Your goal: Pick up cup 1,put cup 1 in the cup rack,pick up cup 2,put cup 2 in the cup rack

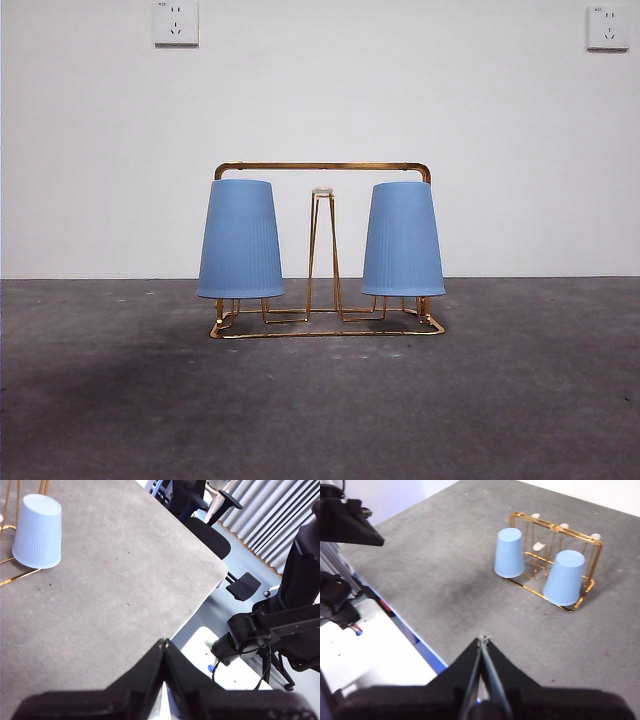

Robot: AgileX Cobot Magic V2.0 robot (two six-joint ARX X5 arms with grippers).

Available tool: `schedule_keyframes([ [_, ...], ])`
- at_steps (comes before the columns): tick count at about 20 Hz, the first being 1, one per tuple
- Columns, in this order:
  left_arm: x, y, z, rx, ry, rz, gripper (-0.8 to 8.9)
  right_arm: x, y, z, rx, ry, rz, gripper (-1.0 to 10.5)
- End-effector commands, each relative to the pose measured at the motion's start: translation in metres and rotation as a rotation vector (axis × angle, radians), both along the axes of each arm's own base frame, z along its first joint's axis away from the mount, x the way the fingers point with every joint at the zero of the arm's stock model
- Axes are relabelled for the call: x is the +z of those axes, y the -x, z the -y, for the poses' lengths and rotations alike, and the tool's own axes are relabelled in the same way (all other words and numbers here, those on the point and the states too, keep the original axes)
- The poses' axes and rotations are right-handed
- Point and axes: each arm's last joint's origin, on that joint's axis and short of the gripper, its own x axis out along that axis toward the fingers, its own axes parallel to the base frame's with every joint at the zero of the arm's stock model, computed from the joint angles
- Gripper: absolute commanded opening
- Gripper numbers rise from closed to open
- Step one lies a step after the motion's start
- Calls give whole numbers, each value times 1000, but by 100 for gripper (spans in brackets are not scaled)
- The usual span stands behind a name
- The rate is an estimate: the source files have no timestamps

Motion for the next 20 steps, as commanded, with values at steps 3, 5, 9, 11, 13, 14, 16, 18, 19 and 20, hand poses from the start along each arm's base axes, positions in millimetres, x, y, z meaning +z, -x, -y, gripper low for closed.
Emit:
schedule_keyframes([
  [3, -2, 0, 0, 0, -5, 1, -4, -3, -1, 1, -59, 36, -6, 2],
  [5, -2, 0, 0, 0, -5, 1, -4, -3, -2, 2, -88, 47, 6, 2],
  [9, -2, 0, 0, 0, -5, 1, -4, -3, -3, 3, -136, 66, 25, 2],
  [11, -2, -2, 2, 6, -8, 4, -4, -3, -3, 4, -152, 72, 31, 2],
  [13, -4, -4, 5, 3, -26, 8, -4, -3, -4, 4, -160, 75, 34, 2],
  [14, -4, -6, 7, 14, -43, 27, -4, -3, -4, 4, -163, 77, 36, 2],
  [16, -3, -13, 11, 68, -95, 151, -4, -3, -4, 4, -165, 77, 37, 2],
  [18, 5, -19, 11, 117, -112, 328, -4, -3, -4, 4, -165, 77, 37, 2],
  [19, 12, -23, 8, 138, -117, 447, -4, -3, -4, 4, -165, 77, 36, 2],
  [20, 19, -28, 3, 152, -121, 562, -4, -3, -4, 4, -165, 77, 36, 2],
])
